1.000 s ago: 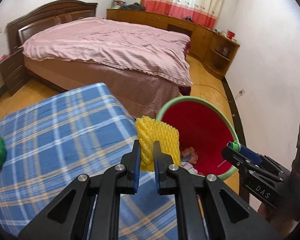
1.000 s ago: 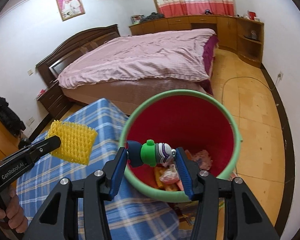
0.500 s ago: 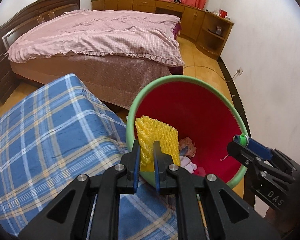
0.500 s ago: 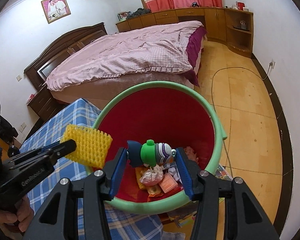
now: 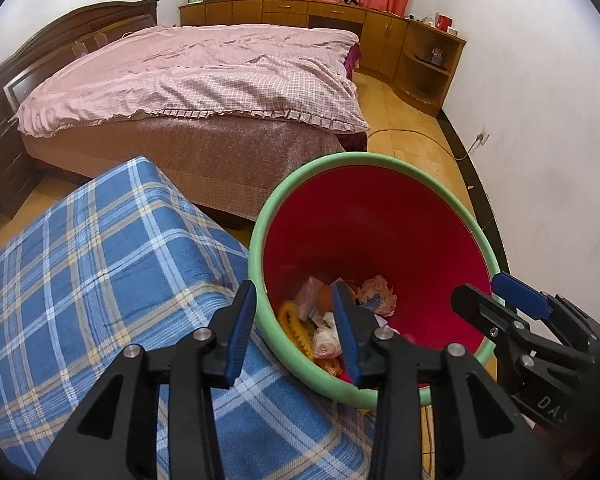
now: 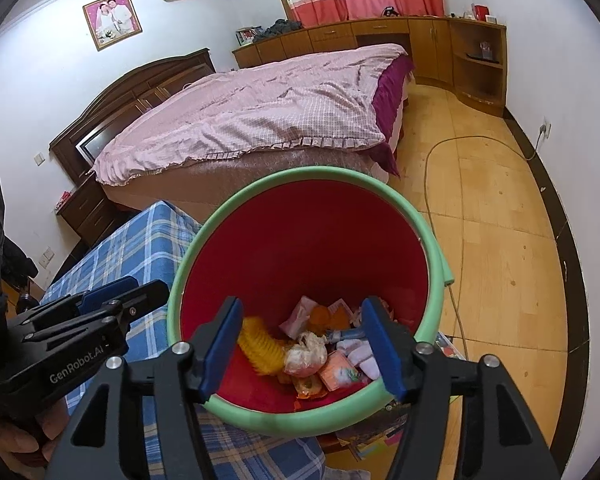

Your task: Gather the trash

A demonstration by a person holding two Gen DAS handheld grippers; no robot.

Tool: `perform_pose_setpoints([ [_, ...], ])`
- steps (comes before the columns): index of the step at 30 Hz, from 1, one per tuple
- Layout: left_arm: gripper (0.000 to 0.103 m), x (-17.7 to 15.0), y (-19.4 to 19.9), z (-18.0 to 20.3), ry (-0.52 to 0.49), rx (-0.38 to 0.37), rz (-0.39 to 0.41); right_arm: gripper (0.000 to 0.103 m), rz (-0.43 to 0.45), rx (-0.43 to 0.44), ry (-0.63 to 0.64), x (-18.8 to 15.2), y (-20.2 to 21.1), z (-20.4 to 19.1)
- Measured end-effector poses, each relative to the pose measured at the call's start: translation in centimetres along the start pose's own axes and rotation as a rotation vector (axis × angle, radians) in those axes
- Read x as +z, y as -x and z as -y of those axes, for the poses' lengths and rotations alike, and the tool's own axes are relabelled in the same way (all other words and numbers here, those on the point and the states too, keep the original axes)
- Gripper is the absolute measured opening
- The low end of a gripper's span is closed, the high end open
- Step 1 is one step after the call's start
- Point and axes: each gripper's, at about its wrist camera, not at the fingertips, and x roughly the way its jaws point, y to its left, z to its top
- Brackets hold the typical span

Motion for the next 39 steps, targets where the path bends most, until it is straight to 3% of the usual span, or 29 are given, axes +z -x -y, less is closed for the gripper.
perform_pose_setpoints([
  [16,0.039,-3.3,5.6,-4.1,0.075,0.039,0.020,0.076,0.029,0.064,0.034,-1.5,3.2,-4.7],
  [39,0.043,-11.2,14.2,-11.7,0.240,0.186,0.086,0.083,0.036,0.165,0.174,-7.3,7.8,-14.1],
])
